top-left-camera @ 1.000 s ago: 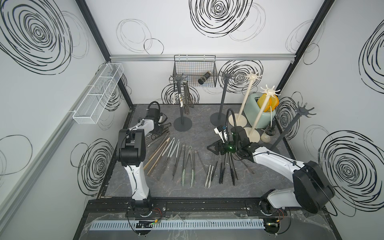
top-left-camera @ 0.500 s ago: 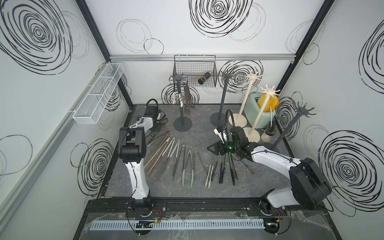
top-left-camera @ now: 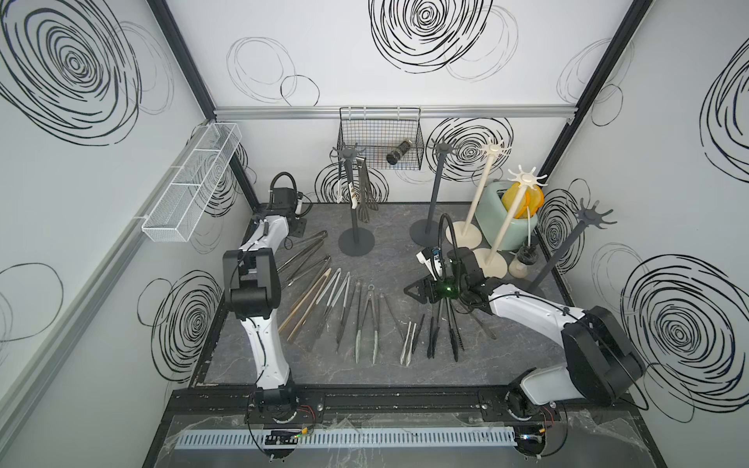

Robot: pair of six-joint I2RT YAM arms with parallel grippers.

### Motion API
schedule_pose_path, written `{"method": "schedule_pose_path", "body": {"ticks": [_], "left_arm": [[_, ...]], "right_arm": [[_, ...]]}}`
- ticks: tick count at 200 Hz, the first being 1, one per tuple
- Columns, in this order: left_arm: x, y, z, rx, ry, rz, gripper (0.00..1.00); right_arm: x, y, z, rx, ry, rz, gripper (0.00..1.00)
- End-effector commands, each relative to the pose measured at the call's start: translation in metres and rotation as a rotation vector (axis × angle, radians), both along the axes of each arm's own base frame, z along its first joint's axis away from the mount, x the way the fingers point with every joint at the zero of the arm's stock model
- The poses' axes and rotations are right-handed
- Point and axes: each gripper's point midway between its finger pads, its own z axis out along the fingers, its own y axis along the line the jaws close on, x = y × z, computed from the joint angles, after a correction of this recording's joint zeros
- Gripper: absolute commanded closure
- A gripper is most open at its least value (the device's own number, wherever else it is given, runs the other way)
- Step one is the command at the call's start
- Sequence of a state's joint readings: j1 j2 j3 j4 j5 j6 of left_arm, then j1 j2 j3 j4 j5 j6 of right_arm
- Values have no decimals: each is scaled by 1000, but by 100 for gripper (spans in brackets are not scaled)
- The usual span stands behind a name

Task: Hang food tongs on kitchen utensil racks
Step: Pick up the food tongs from the center of the board.

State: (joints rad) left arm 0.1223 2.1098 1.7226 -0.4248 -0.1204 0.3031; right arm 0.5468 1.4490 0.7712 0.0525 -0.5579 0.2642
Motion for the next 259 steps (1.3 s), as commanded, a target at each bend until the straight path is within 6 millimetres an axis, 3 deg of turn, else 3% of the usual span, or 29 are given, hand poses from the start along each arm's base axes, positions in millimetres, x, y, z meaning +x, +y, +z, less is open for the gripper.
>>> {"method": "schedule_pose_path", "body": {"ticks": [1, 52, 200, 224, 259], "left_arm": [[-4, -1, -36, -22, 101, -34, 55], [-4, -3, -61, -28, 158, -59, 55], [2, -9, -107, -64, 250, -129, 50], [2, -10, -113, -70, 260, -136, 53], [1, -5, -122, -50, 277, -123, 67]], "right_arm": [[1, 0, -4, -20, 13, 12, 33], [3, 1, -8, -33, 25, 20, 33], [8, 2, -34, -71, 90, 25, 33], [8, 2, -36, -75, 94, 23, 33], [8, 0, -40, -85, 100, 19, 33]]}}
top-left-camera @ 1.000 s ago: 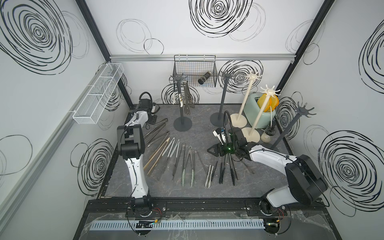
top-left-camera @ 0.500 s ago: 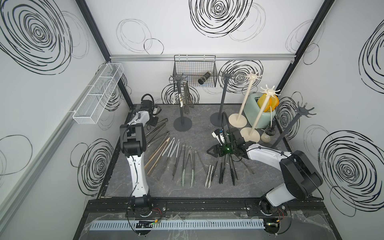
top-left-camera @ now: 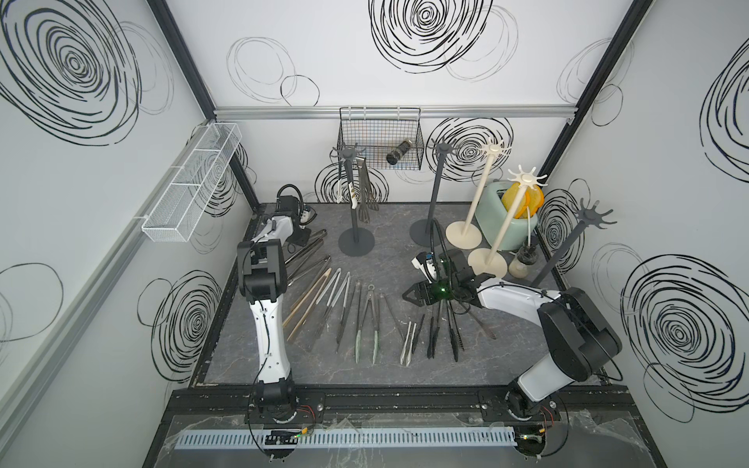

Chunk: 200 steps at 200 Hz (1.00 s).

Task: Hang food tongs on kitchen utensil racks
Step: Pick up the food tongs from the center of the board.

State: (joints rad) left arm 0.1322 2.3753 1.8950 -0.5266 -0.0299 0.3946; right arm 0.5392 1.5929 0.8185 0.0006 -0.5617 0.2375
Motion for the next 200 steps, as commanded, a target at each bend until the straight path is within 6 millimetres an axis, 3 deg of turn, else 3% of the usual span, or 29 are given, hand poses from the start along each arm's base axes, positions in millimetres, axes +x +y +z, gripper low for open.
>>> {"method": "schedule_pose_path", "body": {"ticks": [1, 78, 152, 174, 200], "left_arm": [[-11, 4, -30, 7, 81, -9, 67], [-17, 51, -25, 62, 64, 99, 83], [-15, 59, -15, 60, 20, 132, 100], [-9, 65, -4, 83, -10, 156, 100], [4, 69, 29, 109, -91, 183, 100]], "right_arm": [[4, 0, 3, -4, -9, 8, 33], [4, 1, -7, -14, 18, 8, 33], [4, 2, -8, -14, 30, 6, 33], [4, 2, -9, -16, 32, 1, 33], [6, 2, -7, -10, 32, -6, 34]]}}
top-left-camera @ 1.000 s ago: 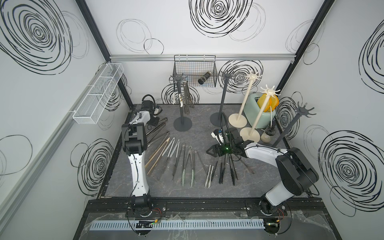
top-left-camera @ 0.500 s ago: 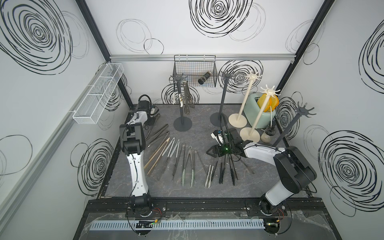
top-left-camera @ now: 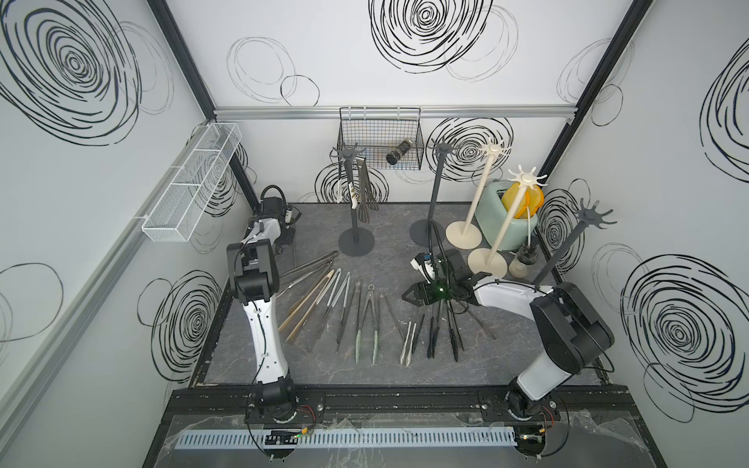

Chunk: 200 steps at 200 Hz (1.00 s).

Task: Hang food tongs on kitchen utensil racks
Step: Pick up the food tongs from the center of the board.

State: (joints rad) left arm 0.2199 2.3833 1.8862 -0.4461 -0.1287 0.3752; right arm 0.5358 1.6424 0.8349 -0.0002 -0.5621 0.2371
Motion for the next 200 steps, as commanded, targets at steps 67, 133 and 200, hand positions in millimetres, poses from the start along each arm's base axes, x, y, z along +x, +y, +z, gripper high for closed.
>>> {"method": "schedule_pose_path", "body": {"ticks": [67, 133, 200], "left_arm": [[32, 4, 156, 95, -387, 81, 100], [-16, -26, 278, -36, -655, 87, 100], [-116, -144, 353, -311, -908, -169, 100]], "right_arm": [[5, -1, 24, 24, -27, -42, 34], [1, -12, 49, 35, -98, -76, 34], [-8, -26, 79, 53, -194, -79, 34]]}}
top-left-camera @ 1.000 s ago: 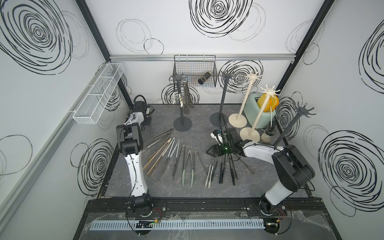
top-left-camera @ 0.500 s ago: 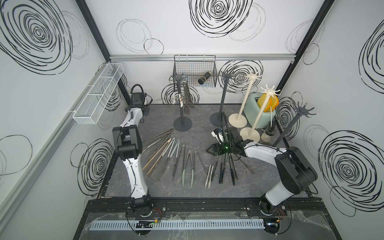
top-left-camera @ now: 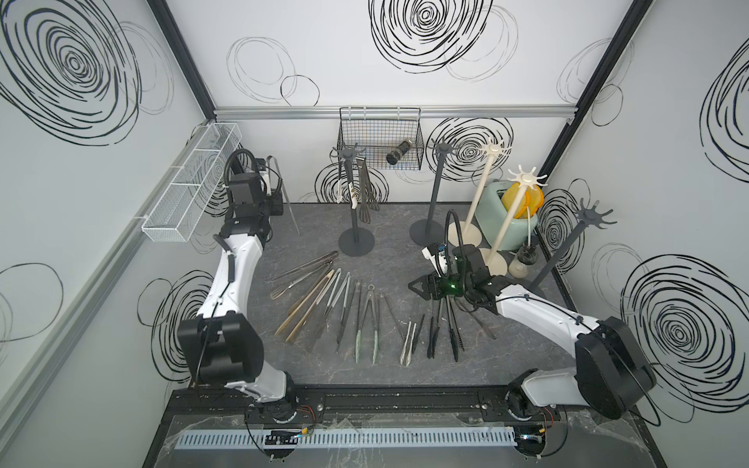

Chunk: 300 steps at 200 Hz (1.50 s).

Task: Hang food tongs on kitchen utensil racks
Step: Pick up the food tongs from the center of the board, then hang the food tongs on the rack.

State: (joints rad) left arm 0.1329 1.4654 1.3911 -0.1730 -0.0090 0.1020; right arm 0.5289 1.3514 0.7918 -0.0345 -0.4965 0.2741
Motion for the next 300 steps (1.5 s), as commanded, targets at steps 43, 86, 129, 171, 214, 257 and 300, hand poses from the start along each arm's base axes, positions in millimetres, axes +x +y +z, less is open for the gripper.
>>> {"method": "schedule_pose_path", "body": {"ticks": [43, 86, 129, 171, 214, 257, 300], "left_arm": [[-79, -131, 74, -16, -377, -272, 100], [-108, -154, 95, 0, -487, -217, 100], [-93, -171, 84, -1, -505, -147, 100], [-64, -181, 78, 34, -524, -38, 100], [-39, -191, 76, 50, -539, -9, 100], [-31, -187, 75, 60, -547, 25, 100], [-18, -190, 68, 62, -526, -1, 100]], "right_arm": [[-4, -14, 0, -28, -33, -6, 34], [-2, -14, -1, -27, -42, -7, 34], [2, -15, -4, -28, -37, -5, 34], [2, -18, -6, -34, -35, -17, 34], [3, -20, -12, -36, -25, -19, 34], [6, -22, -15, -30, -13, -19, 34], [9, -22, -16, -20, -5, -17, 34]]}}
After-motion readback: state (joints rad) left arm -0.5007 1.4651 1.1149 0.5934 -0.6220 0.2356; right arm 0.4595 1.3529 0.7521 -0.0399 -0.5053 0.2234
